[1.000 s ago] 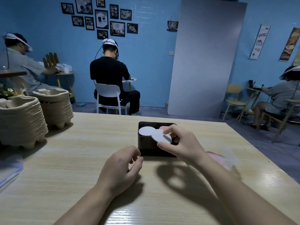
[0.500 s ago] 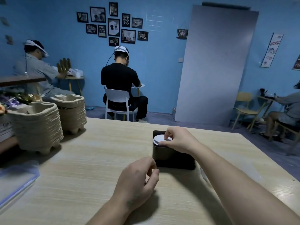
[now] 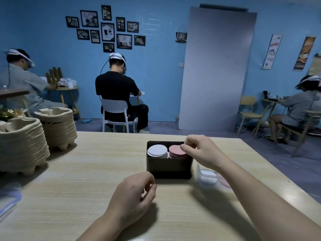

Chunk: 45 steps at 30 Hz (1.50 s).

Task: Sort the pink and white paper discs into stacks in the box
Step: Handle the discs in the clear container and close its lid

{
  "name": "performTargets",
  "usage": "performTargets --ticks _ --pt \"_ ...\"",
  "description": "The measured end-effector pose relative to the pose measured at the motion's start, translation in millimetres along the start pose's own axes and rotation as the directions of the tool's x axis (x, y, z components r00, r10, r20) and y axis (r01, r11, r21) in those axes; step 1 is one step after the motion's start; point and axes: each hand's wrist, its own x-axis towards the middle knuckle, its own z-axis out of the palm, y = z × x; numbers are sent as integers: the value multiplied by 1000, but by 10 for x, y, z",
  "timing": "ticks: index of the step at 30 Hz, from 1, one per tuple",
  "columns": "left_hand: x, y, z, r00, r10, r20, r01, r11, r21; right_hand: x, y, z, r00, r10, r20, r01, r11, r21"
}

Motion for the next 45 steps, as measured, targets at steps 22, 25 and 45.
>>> performTargets --ticks 22,25,45 --pt "751 455 1015 991 122 49 -117 988 -104 -347 936 -617 899 162 407 -38 955 -295" --pt "741 445 1025 991 124 41 -118 985 -123 -265 872 -557 865 141 481 54 928 -369" --pt "762 494 997 993 108 51 -97 978 -186 -223 999 -499 802 184 568 42 932 -360"
